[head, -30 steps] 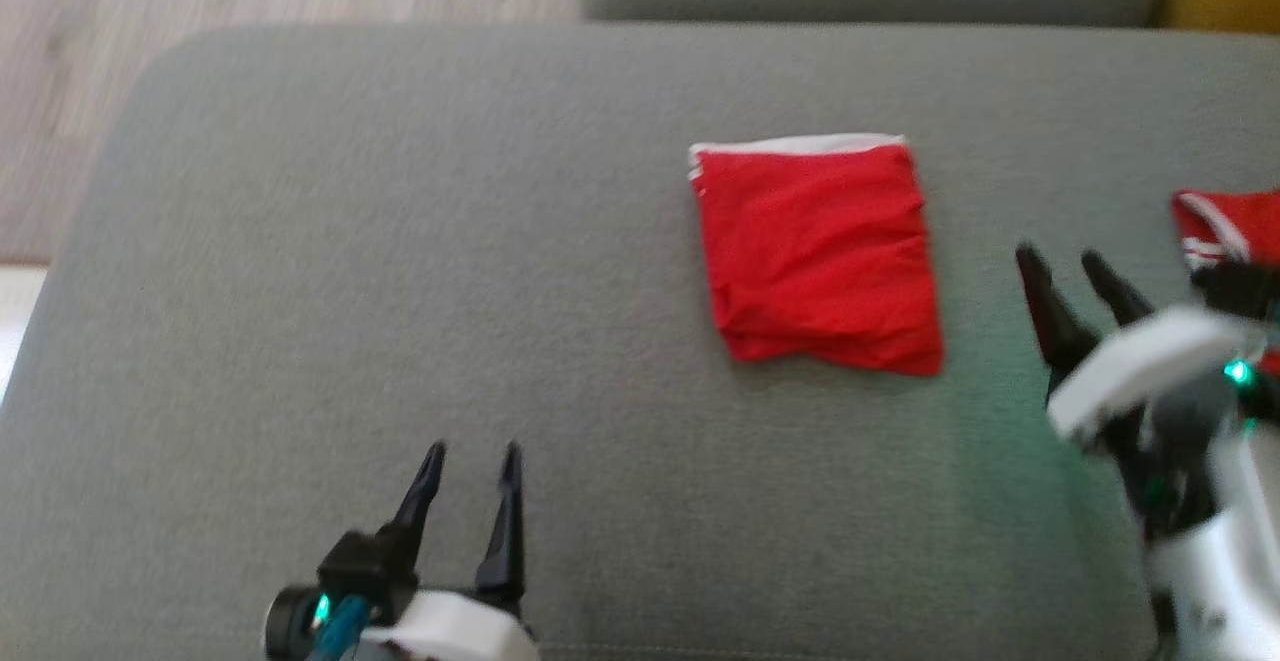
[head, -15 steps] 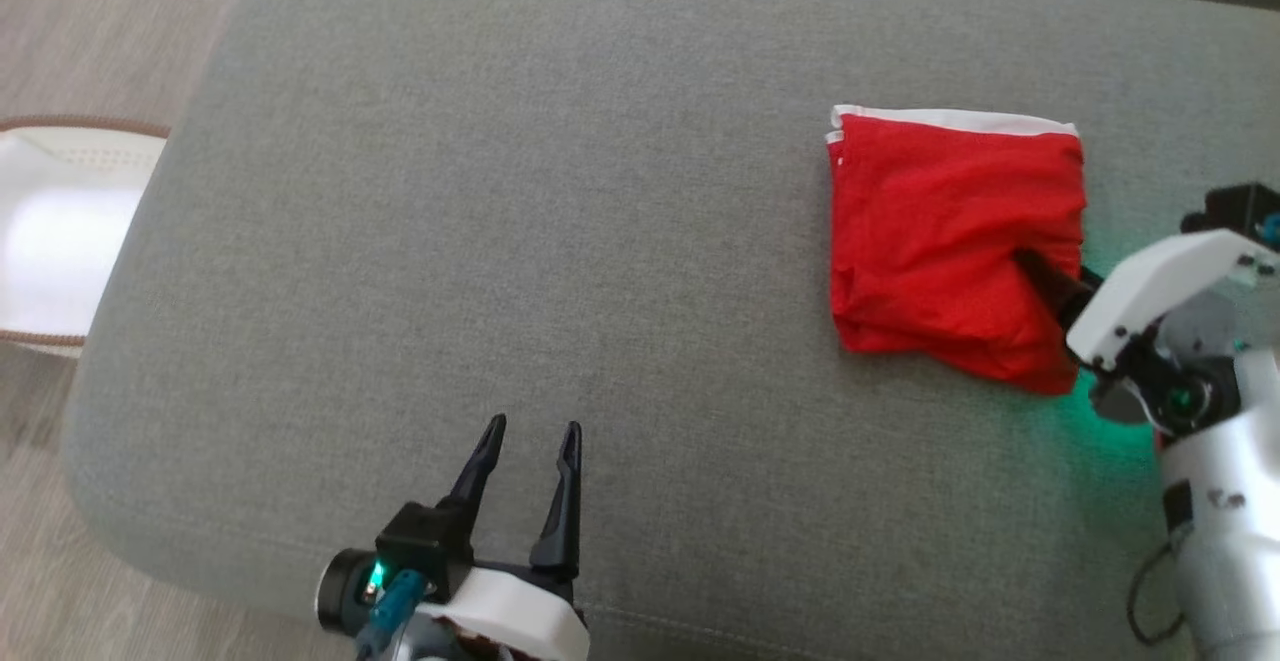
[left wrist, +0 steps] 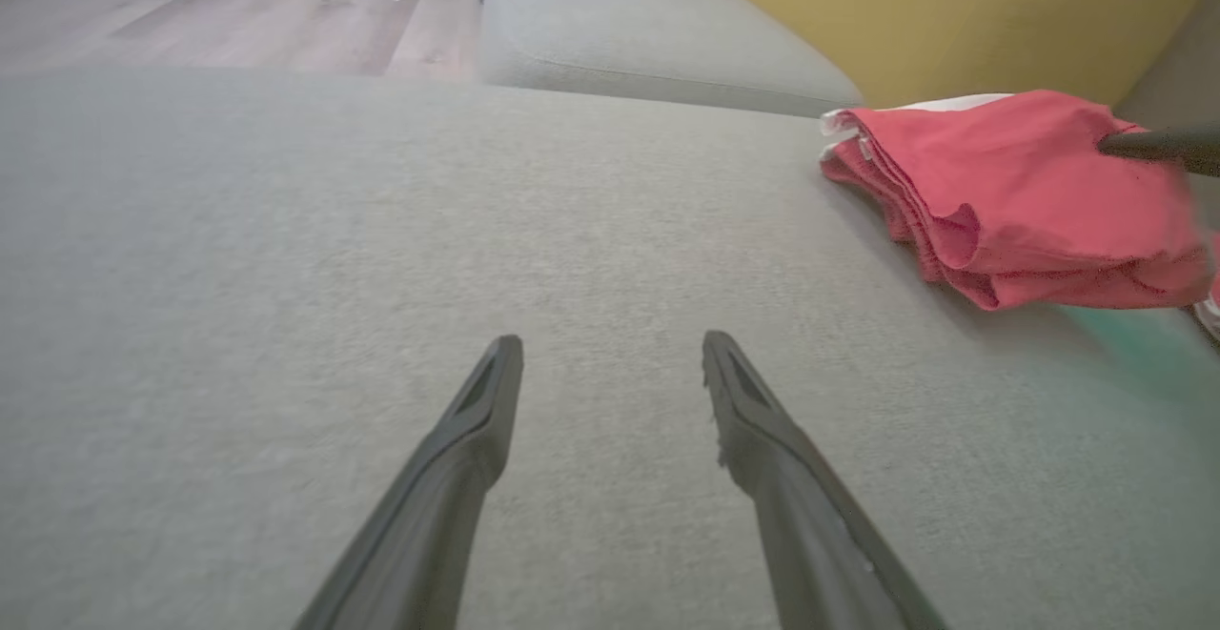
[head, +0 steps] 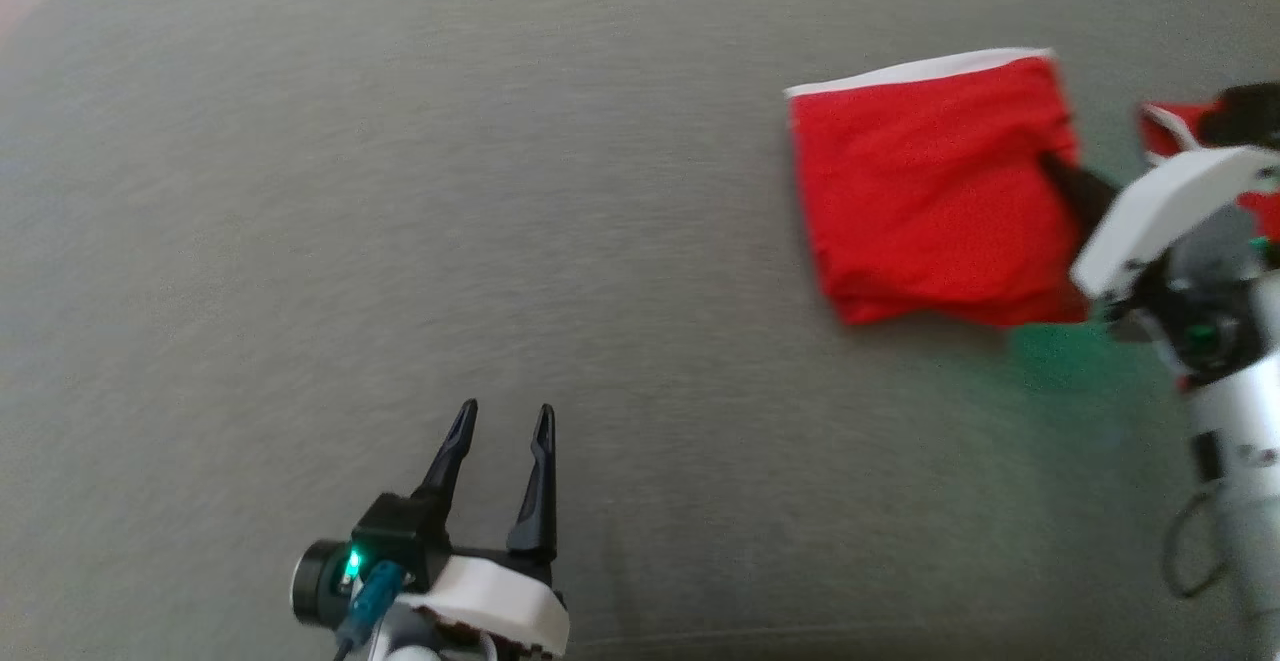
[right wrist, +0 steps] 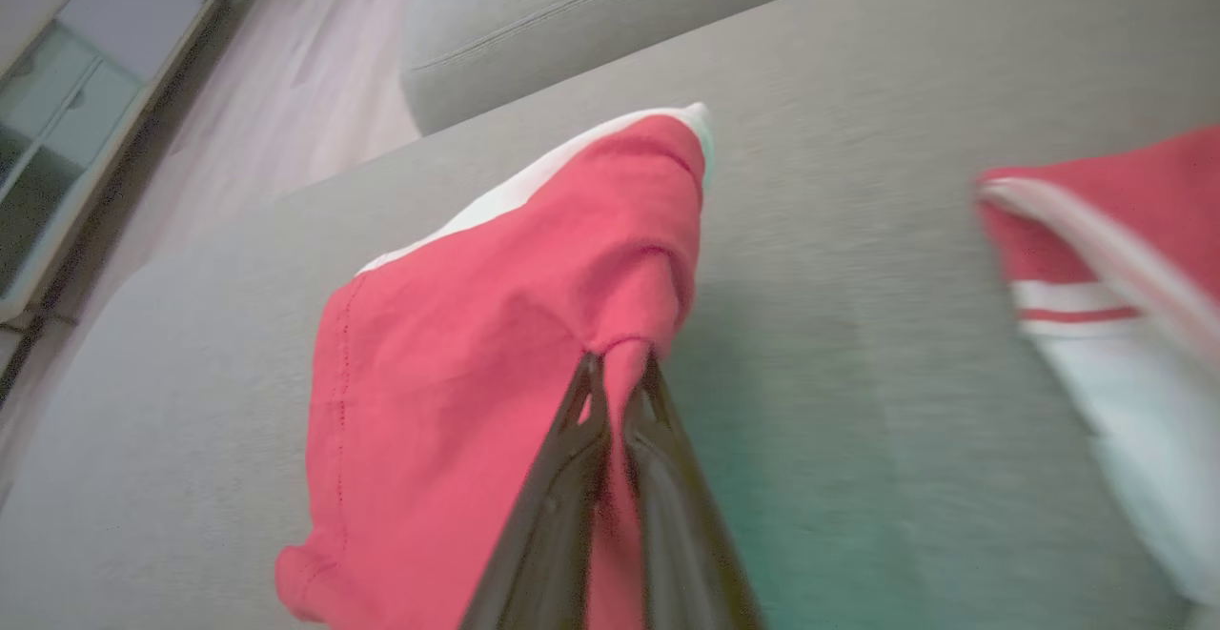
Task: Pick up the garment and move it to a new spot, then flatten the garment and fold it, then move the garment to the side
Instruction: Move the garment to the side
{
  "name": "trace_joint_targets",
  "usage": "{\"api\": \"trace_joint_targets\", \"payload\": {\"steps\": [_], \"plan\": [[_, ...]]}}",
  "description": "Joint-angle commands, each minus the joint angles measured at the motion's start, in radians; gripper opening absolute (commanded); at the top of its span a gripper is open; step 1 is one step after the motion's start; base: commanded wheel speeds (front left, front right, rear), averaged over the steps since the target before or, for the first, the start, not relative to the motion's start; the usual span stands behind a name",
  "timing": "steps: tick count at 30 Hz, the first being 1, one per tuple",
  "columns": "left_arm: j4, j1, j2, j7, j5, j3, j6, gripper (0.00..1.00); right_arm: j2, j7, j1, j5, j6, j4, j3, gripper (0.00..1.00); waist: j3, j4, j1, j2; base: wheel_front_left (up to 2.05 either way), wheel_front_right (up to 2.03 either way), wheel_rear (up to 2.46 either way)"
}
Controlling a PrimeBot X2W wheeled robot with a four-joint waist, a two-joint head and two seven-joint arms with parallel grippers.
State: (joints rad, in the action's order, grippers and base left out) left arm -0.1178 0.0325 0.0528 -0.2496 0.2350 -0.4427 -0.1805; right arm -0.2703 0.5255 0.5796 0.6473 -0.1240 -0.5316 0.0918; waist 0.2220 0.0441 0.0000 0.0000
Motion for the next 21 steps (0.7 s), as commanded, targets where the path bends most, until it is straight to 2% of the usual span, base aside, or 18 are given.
{"api": "trace_joint_targets", "payload": {"steps": [1, 4, 9, 15, 20, 21], "plan": [[0.031, -0.035, -0.003, -0.012, -0.011, 0.032, 0.006, 1.00, -0.029, 0.006, 0.015, 0.009, -0.007, 0.047, 0.014, 0.00, 0.011, -0.125, 0.0000, 0.0000, 0.00, 0.00, 0.00], [0.028, -0.057, -0.003, -0.012, -0.022, 0.035, 0.019, 1.00, -0.097, 0.025, 0.029, 0.013, -0.007, 0.068, 0.013, 0.00, 0.026, -0.170, 0.0000, 0.0000, 0.00, 0.00, 0.00], [0.020, -0.078, -0.003, -0.012, -0.025, 0.023, 0.027, 1.00, -0.185, 0.044, 0.068, -0.019, -0.007, 0.051, -0.013, 0.00, 0.039, -0.183, 0.0000, 0.0000, 0.00, 0.00, 0.00], [0.009, -0.073, -0.003, -0.012, -0.027, 0.007, 0.030, 1.00, -0.262, 0.011, 0.138, -0.149, -0.007, -0.054, -0.060, 0.00, 0.052, -0.133, 0.0000, 0.0000, 0.00, 0.00, 0.00], [0.028, -0.071, -0.003, -0.012, -0.024, 0.020, 0.009, 1.00, -0.308, -0.001, 0.170, -0.296, -0.007, -0.166, -0.121, 0.02, 0.077, -0.086, 0.0000, 0.0000, 0.00, 0.00, 0.00], [0.032, -0.070, -0.003, -0.012, -0.023, 0.022, 0.006, 1.00, -0.315, -0.005, 0.170, -0.325, -0.007, -0.179, -0.127, 0.47, 0.080, -0.079, 0.0000, 0.0000, 0.00, 0.00, 0.00]]}}
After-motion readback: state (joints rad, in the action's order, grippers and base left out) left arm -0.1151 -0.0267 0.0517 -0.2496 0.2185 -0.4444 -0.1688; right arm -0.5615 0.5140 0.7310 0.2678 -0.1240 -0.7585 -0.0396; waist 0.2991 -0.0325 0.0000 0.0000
